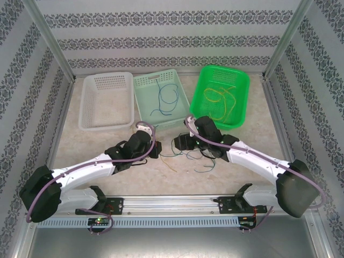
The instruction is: Untangle the cables
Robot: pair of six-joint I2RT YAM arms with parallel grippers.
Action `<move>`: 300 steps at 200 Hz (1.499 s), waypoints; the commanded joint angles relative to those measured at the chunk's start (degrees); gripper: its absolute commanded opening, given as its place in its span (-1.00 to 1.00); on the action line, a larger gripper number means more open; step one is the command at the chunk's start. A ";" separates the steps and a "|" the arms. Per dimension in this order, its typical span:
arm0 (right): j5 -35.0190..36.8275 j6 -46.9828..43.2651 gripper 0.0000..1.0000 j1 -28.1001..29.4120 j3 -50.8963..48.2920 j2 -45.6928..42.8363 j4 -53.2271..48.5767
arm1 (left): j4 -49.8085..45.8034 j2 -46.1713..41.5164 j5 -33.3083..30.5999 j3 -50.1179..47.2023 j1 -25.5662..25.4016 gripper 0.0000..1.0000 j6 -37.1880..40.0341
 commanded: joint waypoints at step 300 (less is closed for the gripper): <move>14.82 -23.51 -0.73 18.99 0.76 10.23 9.25 | -3.93 -1.64 4.96 3.26 2.47 -0.71 -7.19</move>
